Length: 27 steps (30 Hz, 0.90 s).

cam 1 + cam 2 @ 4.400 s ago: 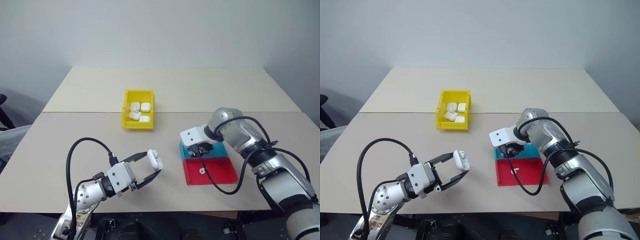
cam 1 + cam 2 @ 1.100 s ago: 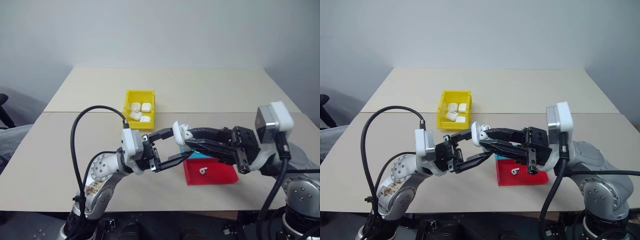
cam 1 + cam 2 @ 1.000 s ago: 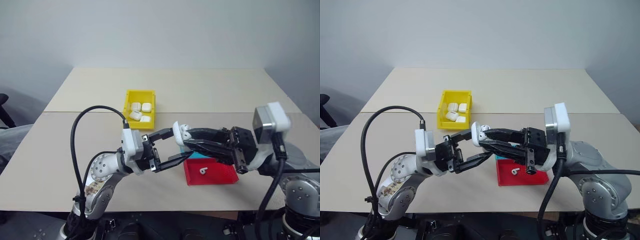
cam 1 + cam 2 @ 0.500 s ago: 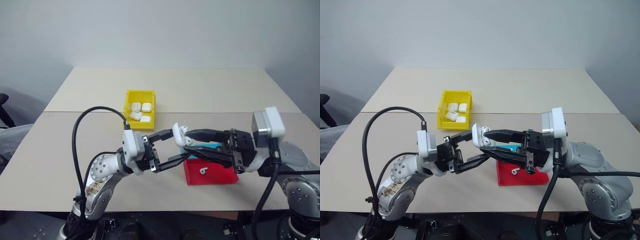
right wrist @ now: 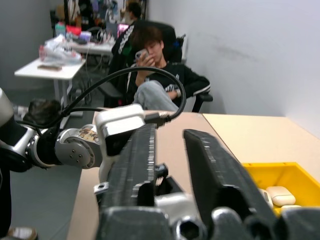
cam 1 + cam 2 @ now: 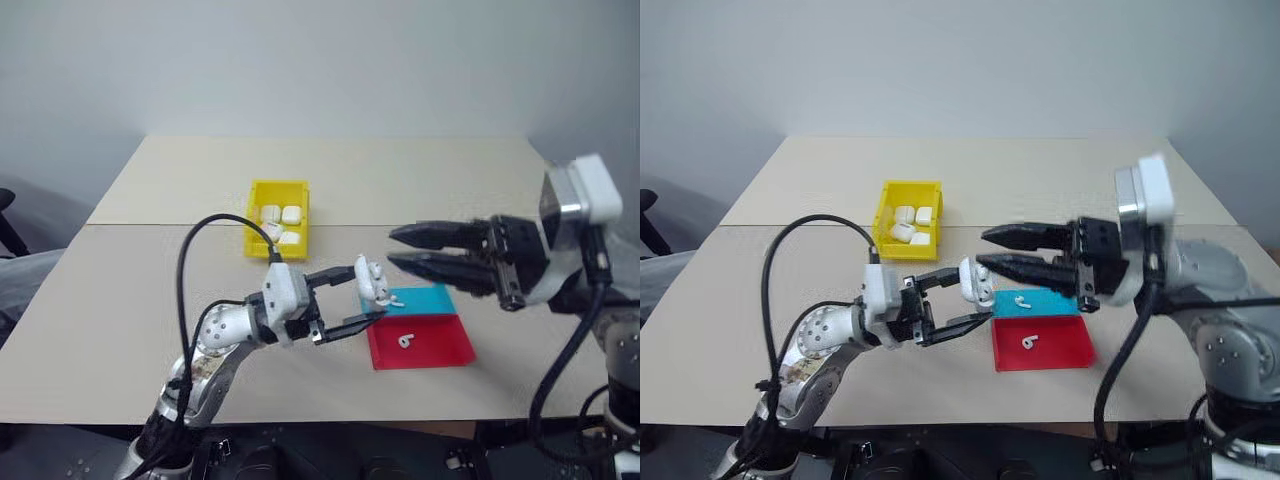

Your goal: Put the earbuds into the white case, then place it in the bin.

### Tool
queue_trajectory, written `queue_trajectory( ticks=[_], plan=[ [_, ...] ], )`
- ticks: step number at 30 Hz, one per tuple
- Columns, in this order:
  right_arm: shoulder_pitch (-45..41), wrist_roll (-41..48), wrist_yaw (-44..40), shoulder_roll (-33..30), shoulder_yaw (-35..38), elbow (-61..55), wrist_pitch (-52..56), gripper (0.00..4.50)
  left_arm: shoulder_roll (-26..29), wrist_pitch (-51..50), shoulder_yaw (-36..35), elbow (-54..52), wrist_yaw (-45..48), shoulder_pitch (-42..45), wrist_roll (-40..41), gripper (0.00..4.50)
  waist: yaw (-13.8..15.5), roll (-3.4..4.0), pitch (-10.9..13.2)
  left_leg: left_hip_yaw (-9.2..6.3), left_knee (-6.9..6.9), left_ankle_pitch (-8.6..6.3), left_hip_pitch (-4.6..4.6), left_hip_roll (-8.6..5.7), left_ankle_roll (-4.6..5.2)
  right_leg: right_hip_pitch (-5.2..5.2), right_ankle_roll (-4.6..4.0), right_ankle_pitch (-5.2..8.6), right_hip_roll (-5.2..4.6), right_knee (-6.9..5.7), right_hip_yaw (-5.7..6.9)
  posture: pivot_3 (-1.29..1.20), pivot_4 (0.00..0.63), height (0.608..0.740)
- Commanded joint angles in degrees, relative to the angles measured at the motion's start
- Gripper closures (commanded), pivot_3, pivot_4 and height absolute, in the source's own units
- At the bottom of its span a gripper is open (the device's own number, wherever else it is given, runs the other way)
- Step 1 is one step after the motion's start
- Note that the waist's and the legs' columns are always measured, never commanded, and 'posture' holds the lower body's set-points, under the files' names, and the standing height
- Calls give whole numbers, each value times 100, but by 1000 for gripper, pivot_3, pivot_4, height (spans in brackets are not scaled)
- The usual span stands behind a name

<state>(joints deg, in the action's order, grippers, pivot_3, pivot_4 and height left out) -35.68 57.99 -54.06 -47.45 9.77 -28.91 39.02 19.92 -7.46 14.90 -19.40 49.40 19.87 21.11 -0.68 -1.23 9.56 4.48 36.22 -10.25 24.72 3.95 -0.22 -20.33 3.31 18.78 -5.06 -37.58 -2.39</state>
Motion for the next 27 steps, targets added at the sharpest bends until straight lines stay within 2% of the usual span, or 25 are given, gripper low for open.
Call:
queue_trajectory(
  ticks=[1,13,20,27],
  plan=[
    [-316,-406,-391,-255,-420,-28,-9,4444,5,-4,171,-38,46,242,-211,1751,24,0,0,1,-2,0,3,-1,0,-3,0,0,-1,2,0,0,150,740],
    [-313,-1545,-760,-389,-1144,-88,-190,4480,-111,-39,144,-219,-51,313,-229,1751,80,0,0,2,2,-2,22,0,3,-16,0,0,-2,7,3,0,150,740],
    [-131,-1877,-1080,-659,-1012,118,-388,4480,-3,-30,-129,-415,-60,161,-57,1751,83,0,0,2,3,-2,22,0,3,-16,0,0,-3,6,3,0,150,740],
    [-177,-1880,-1187,-572,-805,334,-563,4480,28,-17,-330,-340,-153,174,-101,1751,87,0,0,1,5,-2,22,0,3,-16,0,0,-3,6,4,0,150,740]
  ],
)
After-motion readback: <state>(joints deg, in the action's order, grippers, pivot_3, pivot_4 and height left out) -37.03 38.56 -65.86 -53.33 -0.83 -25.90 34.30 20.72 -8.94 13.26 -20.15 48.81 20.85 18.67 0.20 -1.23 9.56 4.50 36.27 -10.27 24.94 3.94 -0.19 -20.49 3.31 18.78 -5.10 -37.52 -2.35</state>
